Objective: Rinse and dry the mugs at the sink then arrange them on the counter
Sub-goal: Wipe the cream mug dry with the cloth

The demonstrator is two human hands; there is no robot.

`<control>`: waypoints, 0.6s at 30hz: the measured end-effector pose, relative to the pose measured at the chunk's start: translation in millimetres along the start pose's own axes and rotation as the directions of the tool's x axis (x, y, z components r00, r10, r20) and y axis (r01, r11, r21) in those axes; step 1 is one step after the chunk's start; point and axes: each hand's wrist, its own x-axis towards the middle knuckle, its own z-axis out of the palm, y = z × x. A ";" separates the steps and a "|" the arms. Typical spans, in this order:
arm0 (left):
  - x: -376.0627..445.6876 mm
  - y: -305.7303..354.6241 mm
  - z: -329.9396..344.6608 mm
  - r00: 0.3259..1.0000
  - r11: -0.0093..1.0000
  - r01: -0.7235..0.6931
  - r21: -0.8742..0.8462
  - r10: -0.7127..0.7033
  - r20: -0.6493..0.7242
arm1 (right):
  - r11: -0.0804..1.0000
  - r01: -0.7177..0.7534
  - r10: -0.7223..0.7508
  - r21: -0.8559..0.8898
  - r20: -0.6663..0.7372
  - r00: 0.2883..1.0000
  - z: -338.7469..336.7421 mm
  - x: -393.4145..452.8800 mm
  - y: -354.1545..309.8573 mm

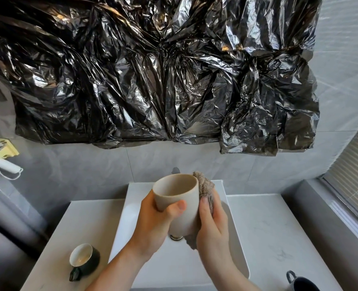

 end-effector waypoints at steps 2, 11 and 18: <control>0.7 1.9 -3.5 0.998 0.995 -0.064 0.080 0.061 0.030 | 0.998 -0.043 0.042 -0.048 -0.009 0.999 -6.1 6.9 -4.9; 2.6 2.4 -9.0 0.970 0.877 -0.240 0.417 0.226 0.084 | 0.741 0.233 -0.159 -0.630 0.172 0.972 -33.5 21.2 -48.0; 3.3 0.6 2.4 0.927 0.710 -0.371 0.598 0.322 0.193 | 0.329 0.354 -0.040 -0.876 0.361 0.932 -22.7 38.8 -49.1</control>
